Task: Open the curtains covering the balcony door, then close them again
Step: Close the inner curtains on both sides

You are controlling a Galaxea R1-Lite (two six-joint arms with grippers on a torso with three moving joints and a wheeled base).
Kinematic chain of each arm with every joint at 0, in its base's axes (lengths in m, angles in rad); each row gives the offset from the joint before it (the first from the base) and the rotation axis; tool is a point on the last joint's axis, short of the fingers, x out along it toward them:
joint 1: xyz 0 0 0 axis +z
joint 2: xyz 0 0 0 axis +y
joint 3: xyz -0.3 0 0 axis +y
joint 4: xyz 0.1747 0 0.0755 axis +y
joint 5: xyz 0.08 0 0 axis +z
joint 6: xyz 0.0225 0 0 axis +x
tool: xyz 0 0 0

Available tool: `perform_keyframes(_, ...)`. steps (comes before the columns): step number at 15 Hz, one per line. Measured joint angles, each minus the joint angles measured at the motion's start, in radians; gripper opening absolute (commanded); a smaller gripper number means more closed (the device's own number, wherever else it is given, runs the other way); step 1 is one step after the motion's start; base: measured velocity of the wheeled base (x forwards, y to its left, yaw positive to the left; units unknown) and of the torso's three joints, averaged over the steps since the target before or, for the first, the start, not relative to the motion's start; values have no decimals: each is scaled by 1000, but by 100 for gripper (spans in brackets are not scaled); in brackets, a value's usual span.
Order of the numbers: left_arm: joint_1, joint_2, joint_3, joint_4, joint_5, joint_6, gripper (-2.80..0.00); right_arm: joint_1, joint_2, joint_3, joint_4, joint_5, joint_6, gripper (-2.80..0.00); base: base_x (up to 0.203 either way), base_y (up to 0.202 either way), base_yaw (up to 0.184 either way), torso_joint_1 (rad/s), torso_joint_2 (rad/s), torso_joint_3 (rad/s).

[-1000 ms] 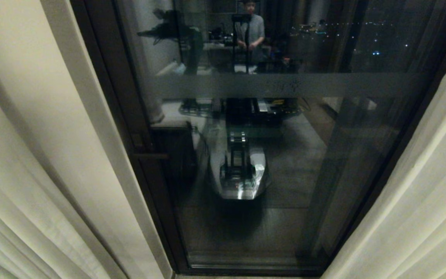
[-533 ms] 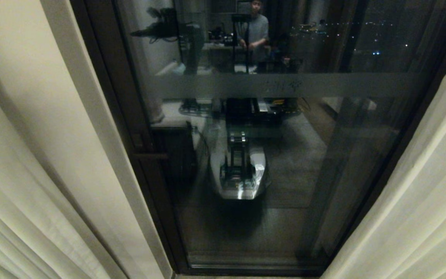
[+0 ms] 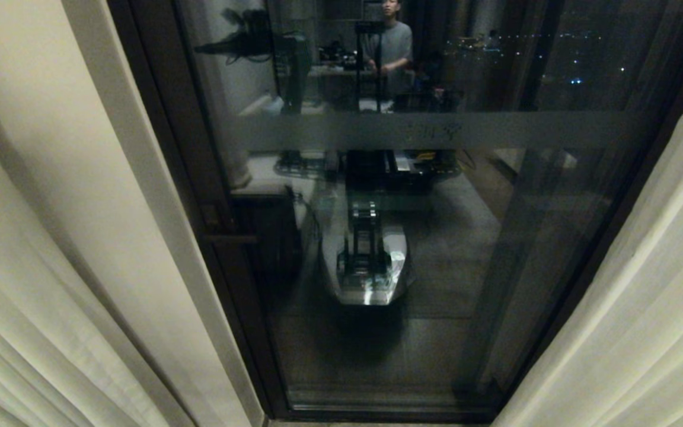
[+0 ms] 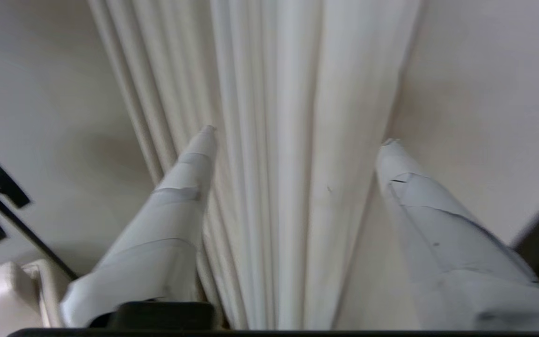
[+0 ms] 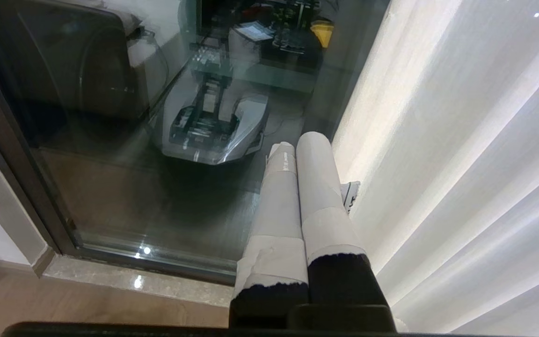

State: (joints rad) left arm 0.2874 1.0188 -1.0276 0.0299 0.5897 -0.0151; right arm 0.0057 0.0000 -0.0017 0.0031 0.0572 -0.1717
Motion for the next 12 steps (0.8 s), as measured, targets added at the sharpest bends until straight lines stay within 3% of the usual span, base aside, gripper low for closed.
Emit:
perform_keyframes(2, 46, 36, -51, -2, 4, 32, 0, 0, 0, 0, 0, 0, 0, -280, 0, 0, 0, 0, 0, 0)
perform_keyframes(7, 176, 172, -147, -91, -18, 40, 0, 0, 0, 0, 0, 0, 0, -280, 0, 0, 0, 0, 0, 0)
perform_keyframes(12, 267, 323, -258, -155, -194, 34, 0, 0, 0, 0, 0, 0, 0, -280, 0, 0, 0, 0, 0, 0)
